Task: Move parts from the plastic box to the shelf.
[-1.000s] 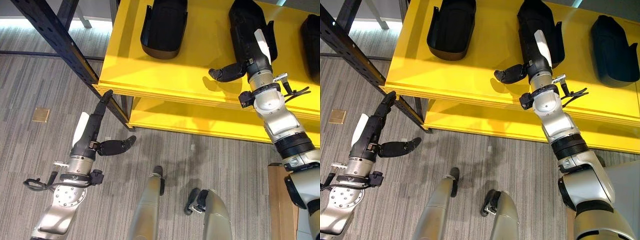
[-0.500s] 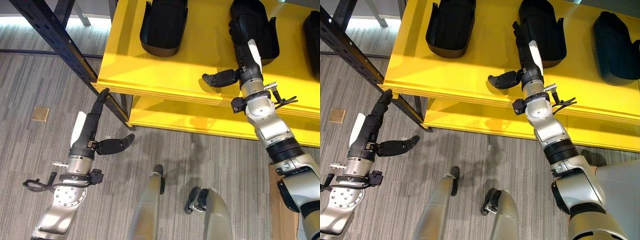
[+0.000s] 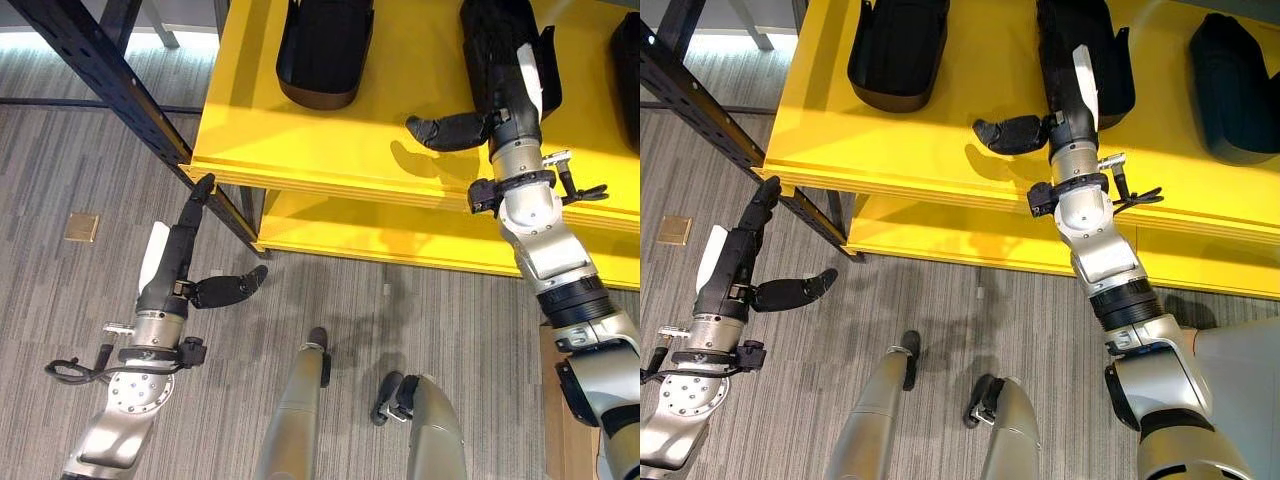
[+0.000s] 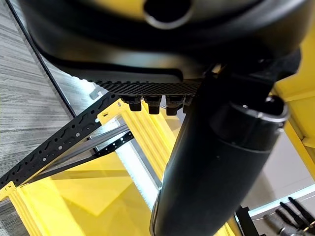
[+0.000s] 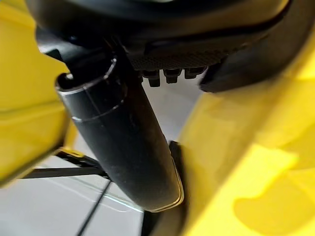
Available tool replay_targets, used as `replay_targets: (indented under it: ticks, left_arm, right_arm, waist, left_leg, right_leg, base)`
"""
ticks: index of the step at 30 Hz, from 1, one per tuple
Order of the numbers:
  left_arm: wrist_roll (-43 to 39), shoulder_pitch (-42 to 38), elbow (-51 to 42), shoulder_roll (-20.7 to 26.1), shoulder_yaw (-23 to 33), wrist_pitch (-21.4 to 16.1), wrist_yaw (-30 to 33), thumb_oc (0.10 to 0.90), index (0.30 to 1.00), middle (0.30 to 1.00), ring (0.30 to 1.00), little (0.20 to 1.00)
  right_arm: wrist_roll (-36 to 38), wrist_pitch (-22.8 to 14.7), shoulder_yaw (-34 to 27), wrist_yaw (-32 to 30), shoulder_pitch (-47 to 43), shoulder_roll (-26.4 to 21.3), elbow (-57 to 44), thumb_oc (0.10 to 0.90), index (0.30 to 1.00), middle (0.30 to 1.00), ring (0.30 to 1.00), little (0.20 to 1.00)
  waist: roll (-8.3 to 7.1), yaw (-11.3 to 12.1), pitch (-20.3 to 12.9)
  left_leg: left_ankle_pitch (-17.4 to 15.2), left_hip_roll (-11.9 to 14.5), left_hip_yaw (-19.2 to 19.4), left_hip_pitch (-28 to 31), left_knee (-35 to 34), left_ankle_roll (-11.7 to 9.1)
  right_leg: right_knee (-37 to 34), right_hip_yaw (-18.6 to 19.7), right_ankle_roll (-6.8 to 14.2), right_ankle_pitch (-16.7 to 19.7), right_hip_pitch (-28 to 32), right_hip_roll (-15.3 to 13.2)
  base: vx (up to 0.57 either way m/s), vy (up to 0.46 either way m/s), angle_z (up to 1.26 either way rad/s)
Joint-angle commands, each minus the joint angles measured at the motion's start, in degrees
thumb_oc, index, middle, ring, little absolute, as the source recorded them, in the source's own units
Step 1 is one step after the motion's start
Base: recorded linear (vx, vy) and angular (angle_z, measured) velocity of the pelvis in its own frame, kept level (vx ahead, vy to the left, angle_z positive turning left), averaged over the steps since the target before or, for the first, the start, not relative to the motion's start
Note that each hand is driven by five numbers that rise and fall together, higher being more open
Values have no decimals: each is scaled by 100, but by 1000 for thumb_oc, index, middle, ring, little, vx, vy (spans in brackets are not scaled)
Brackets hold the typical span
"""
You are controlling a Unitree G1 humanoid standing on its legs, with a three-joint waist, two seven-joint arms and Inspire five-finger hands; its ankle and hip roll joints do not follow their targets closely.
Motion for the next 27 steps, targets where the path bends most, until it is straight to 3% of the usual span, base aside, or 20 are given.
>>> replay_targets:
  ticks: [1, 9, 27]
  left_arm:
    - [-20, -153, -649, 3, 209, -597, 355, 900, 1000, 1000, 1000, 1000]
    - [-1, -119, -635, 3, 232, -602, 403, 900, 1000, 1000, 1000, 1000]
    - [-99, -58, -599, 16, 225, -651, 395, 900, 1000, 1000, 1000, 1000]
  right_arm:
    - [-247, -718, -475, -423, -461, -303, -671, 900, 1000, 1000, 1000, 1000]
    - [-375, -652, -493, -538, -492, -374, -540, 900, 1000, 1000, 1000, 1000]
    - [-247, -412, -314, -686, -907, -571, 970, 900, 1000, 1000, 1000, 1000]
  waist:
    - [-52, -68, -461]
    - [-60, -65, -481]
    - [-26, 23, -432]
  left_leg:
    - [-616, 188, -134, 190, 45, 19]
    - [-613, 177, -141, 193, 21, 20]
    - [-597, 173, -150, 173, -4, 9]
  right_leg:
    - [-553, 449, 252, 511, -45, 109]
    - [-565, 446, 251, 513, -29, 113]
    - [-577, 430, 259, 525, -40, 92]
  base:
    - [0, 0, 0]
    - [0, 0, 0]
    - [0, 0, 0]
